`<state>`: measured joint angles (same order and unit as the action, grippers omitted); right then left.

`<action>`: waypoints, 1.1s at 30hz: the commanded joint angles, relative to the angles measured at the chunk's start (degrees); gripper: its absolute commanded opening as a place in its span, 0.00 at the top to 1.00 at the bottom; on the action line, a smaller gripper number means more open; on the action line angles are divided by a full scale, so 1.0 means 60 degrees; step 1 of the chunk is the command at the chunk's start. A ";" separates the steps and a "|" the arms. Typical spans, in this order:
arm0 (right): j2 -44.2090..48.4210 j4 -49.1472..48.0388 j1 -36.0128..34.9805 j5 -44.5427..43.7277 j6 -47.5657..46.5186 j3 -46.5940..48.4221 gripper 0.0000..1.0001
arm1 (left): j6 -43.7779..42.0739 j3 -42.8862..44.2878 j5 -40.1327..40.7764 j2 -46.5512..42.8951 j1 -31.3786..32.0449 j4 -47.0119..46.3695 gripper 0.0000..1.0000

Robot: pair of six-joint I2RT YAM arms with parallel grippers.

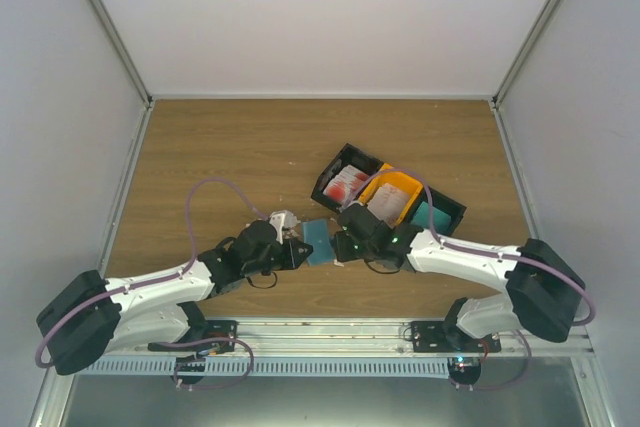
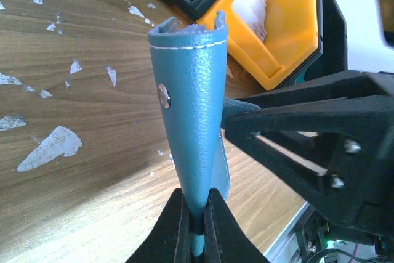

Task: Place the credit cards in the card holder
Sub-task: Open the card holder at the center of the board.

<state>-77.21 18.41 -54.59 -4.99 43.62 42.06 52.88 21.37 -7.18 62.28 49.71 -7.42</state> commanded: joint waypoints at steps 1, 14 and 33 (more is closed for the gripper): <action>-0.0244 -0.1066 0.0002 0.0006 0.0471 -0.0539 0.79 | -0.0216 0.0144 -0.0013 -0.0184 -0.0079 -0.0360 1.00; 0.0251 -0.0823 -0.0003 0.0168 -0.0449 -0.0551 0.99 | 0.0209 -0.0503 -0.0229 0.0014 -0.0154 -0.0652 0.88; -0.0704 -0.1670 0.0005 0.0203 -0.0589 -0.0471 0.76 | 0.0274 -0.1070 -0.0774 -0.0366 -0.0331 -0.1244 1.00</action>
<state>-79.83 11.92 -54.59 -2.02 39.38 38.52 54.46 16.88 -10.15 62.67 48.03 -10.41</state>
